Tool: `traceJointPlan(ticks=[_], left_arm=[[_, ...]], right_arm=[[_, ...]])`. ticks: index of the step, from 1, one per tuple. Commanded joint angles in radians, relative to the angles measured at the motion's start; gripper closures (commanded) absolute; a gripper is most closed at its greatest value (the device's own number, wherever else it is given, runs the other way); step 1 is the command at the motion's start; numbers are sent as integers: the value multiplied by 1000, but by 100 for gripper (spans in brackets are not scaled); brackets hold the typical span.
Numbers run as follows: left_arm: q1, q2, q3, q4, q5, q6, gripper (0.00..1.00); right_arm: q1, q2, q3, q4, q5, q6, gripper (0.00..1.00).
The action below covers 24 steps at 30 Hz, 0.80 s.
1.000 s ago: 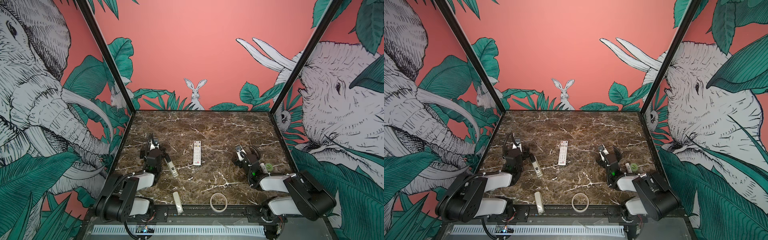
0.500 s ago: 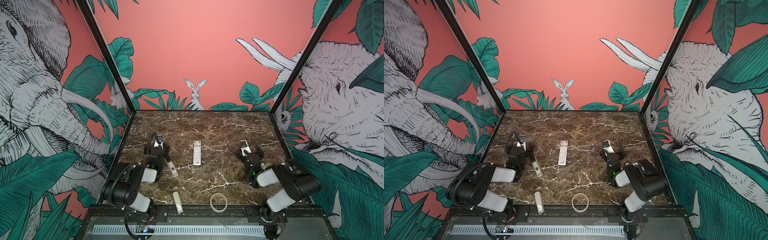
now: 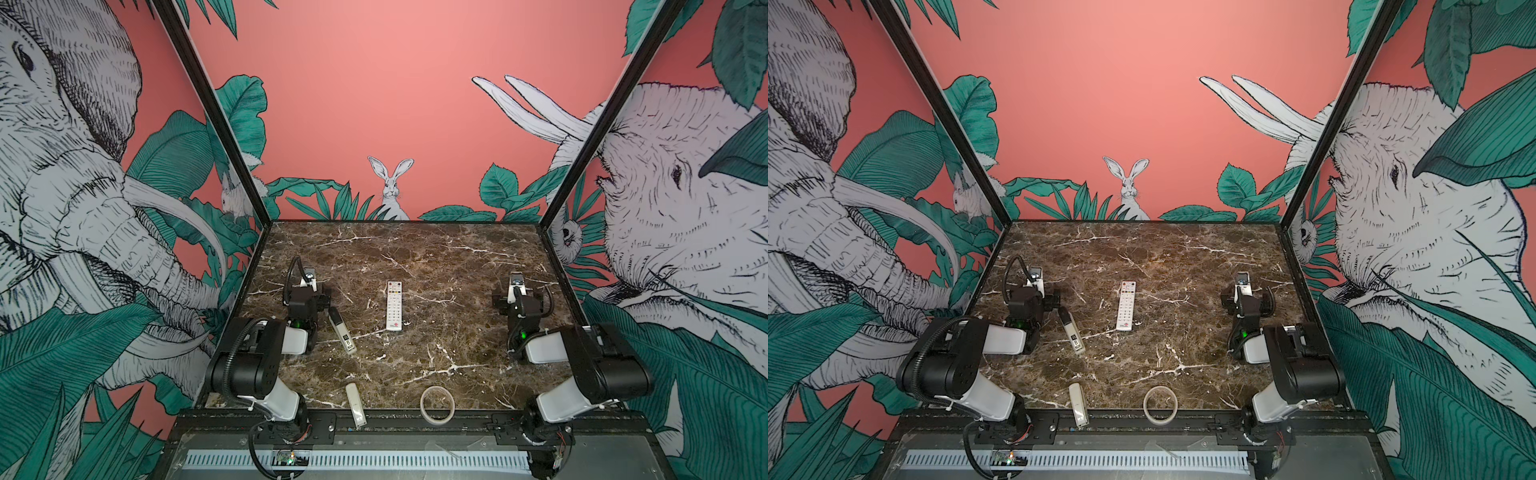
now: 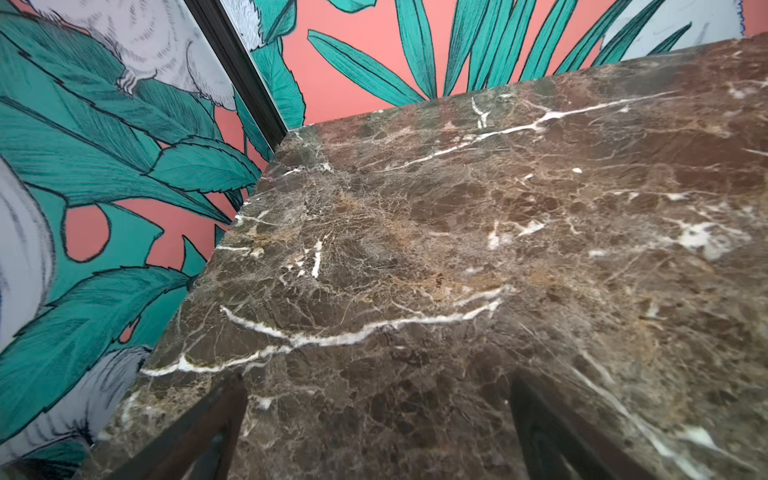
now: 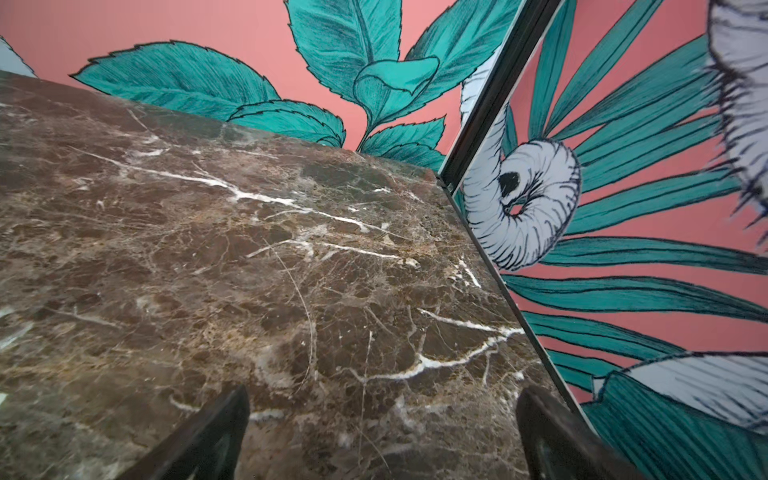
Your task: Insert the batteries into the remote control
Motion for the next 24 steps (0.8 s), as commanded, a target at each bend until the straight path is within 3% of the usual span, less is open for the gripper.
traceJointPlan(ticks=[1,3,24], left_arm=[[7,-22,23,-48,44,-24,1],[8,-7,16,-1,42,-18,0],[8,-17,19,-29,43,-22,0]], right_arm=[[-24,3,38,-68,-101,76,0],[-32,-4,67,-138,-47,112,0],[-44,-3,62,-124,-58,117,1]])
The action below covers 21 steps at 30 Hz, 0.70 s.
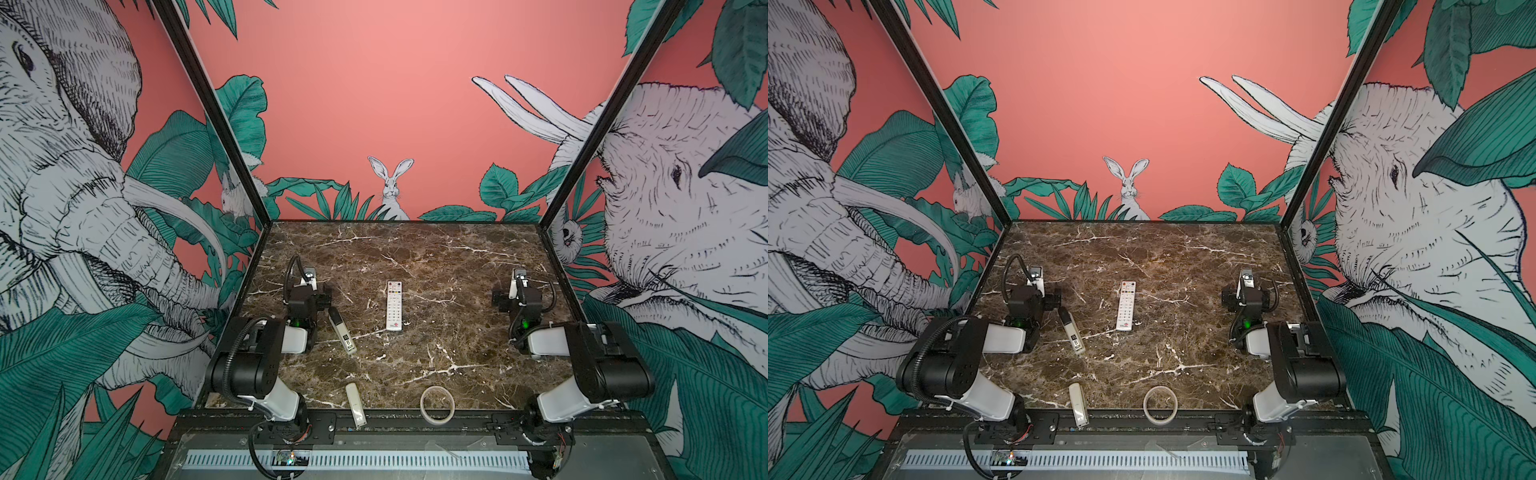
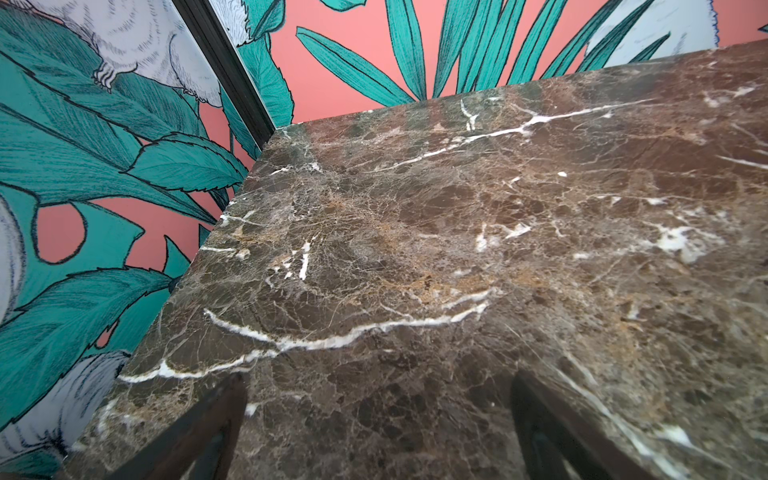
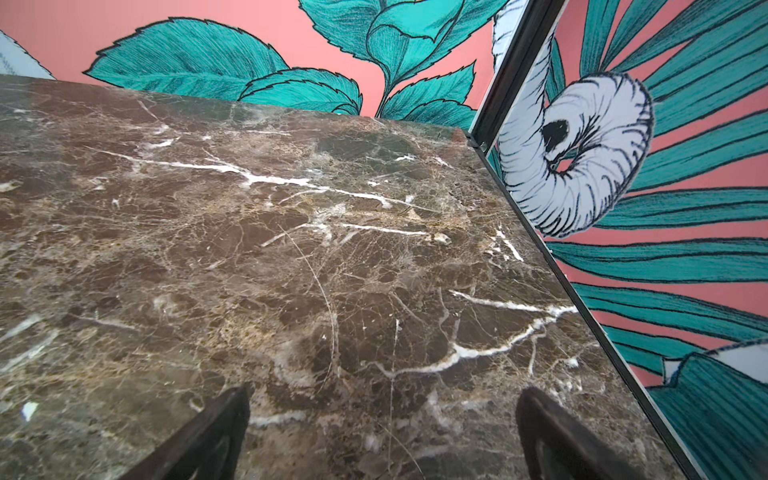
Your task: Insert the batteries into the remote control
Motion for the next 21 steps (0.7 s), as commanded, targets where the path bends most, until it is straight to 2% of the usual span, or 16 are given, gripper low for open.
traceJointPlan(ticks=[1,21], left_arm=[[6,-16,11,-10,15,-7,0],[5,-17,12,-12,14,-6,0]], right_arm=[[-1,-3,4,27,-5,7,1],[-1,-3,8,17,-14,7,1]])
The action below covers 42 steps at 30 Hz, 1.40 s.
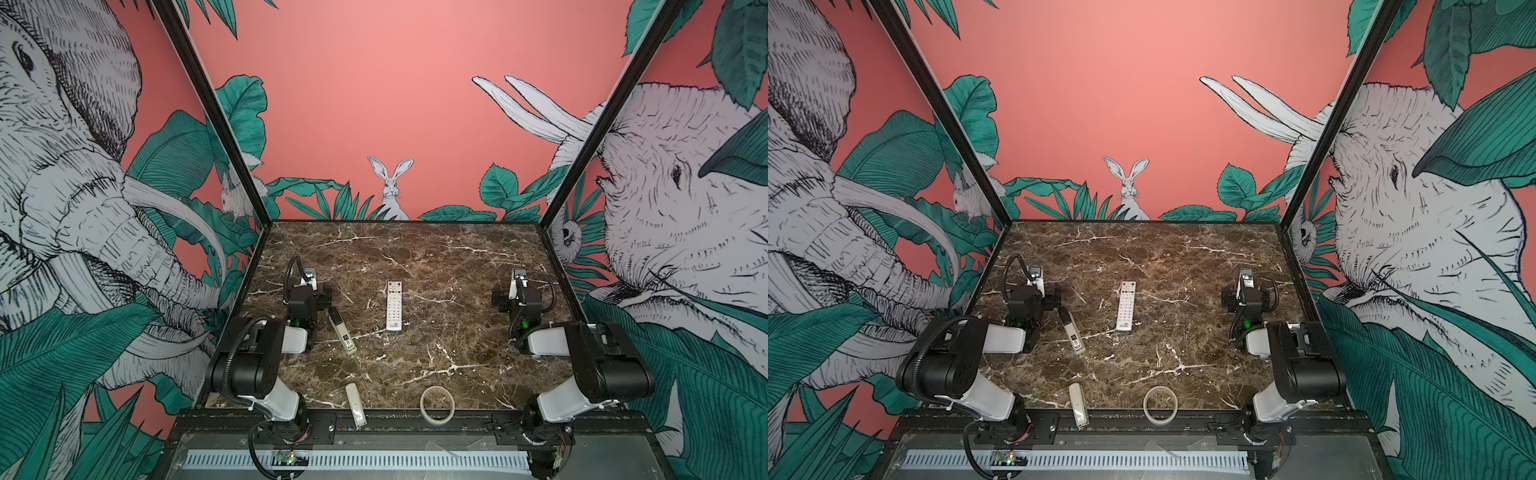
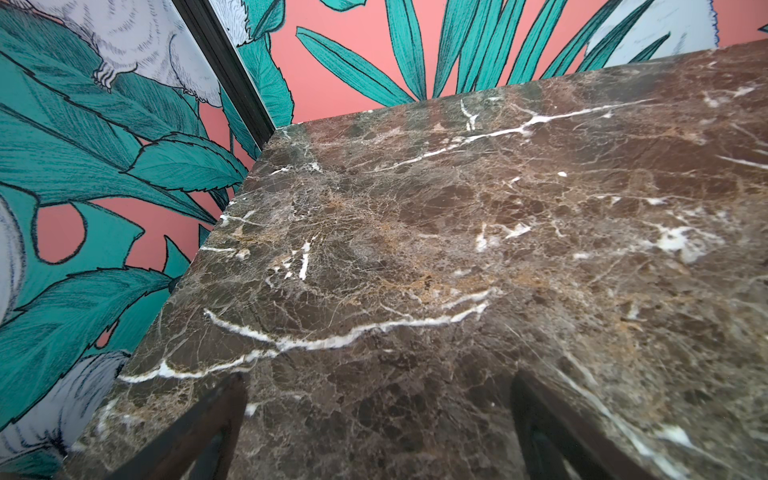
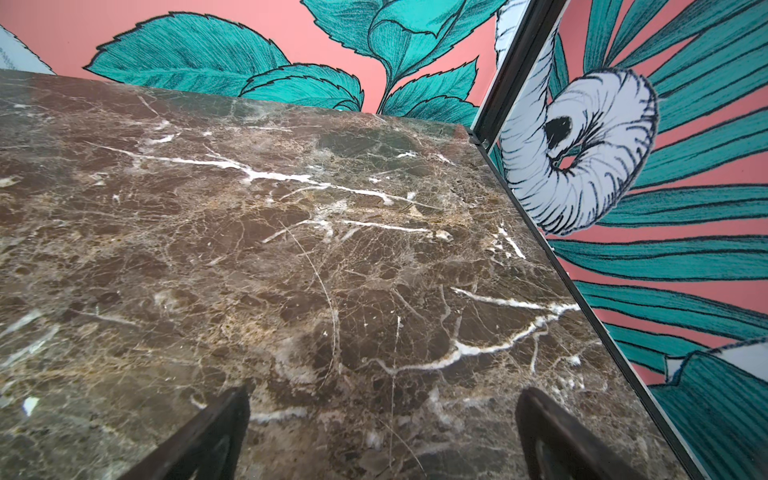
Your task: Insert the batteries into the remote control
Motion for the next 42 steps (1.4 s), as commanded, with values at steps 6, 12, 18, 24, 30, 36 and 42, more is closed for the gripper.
traceJointPlan(ticks=[6,12,18,24,30,36,42], left_arm=[[6,-17,13,-11,15,-6,0],[5,-17,12,-11,14,-6,0],[6,-17,13,-12,14,-6,1],[7,-17,12,-12,14,-5,0],[6,-17,12,-11,14,-5,0],[6,-17,11,-11,14,-5,0],[7,-17,12,-10,14,-6,0]], right_arm=[[-1,-3,8,25,-11,7,1],[-1,-3,8,23,-52,-7,1],[-1,-4,9,21,-74,-15,1],[-1,-3,9,20,-74,-15,1],[-1,-3,11,18,-74,-15,1],[-2,-2,17,9,-79,-16,1],[-3,-5,6,23,-75,-15,1]])
